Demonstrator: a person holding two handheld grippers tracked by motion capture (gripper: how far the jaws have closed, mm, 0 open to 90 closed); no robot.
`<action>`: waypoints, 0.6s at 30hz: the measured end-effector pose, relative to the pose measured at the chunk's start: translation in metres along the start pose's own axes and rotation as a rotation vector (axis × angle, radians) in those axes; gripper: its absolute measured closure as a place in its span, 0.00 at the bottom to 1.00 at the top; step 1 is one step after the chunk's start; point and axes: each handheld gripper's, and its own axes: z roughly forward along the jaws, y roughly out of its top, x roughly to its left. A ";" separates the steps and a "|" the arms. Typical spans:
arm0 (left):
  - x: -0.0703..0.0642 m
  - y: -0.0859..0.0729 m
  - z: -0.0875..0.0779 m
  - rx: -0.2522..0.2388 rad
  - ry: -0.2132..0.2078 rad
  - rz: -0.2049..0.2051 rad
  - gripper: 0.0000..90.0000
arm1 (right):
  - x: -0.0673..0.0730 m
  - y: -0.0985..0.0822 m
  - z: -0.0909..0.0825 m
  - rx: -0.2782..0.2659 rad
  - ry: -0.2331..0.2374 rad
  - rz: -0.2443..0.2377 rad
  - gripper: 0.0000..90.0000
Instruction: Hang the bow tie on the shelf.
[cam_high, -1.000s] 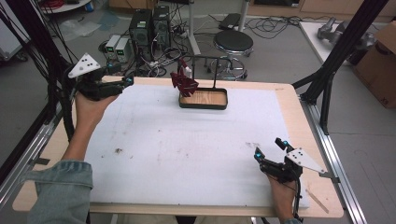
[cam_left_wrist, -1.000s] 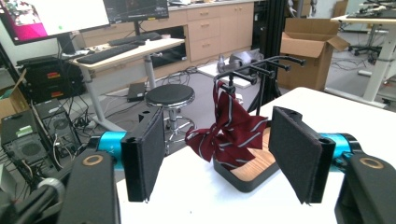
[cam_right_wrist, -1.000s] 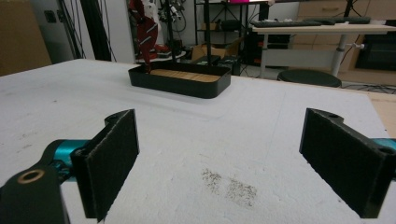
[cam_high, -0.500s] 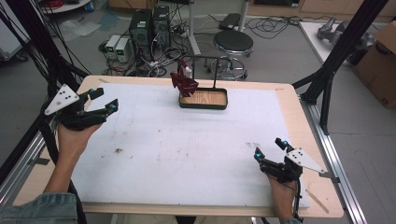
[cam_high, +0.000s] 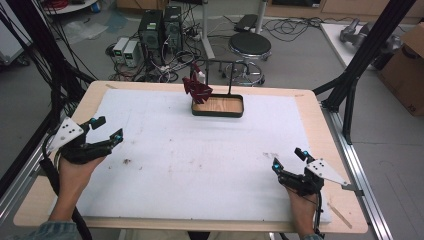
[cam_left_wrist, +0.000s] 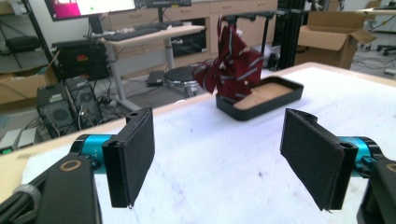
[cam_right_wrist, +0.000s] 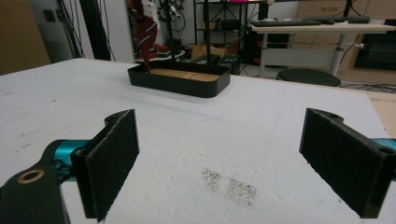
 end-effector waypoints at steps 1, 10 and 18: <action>-0.001 -0.004 -0.002 0.006 0.007 -0.005 0.29 | 0.000 0.000 0.000 -0.003 -0.001 -0.004 0.12; -0.005 -0.041 -0.015 0.073 0.031 -0.066 0.27 | 0.000 0.000 0.000 -0.002 -0.001 -0.004 0.12; -0.010 -0.062 -0.018 0.108 0.050 -0.070 0.27 | 0.000 0.000 0.000 0.002 -0.002 0.000 0.12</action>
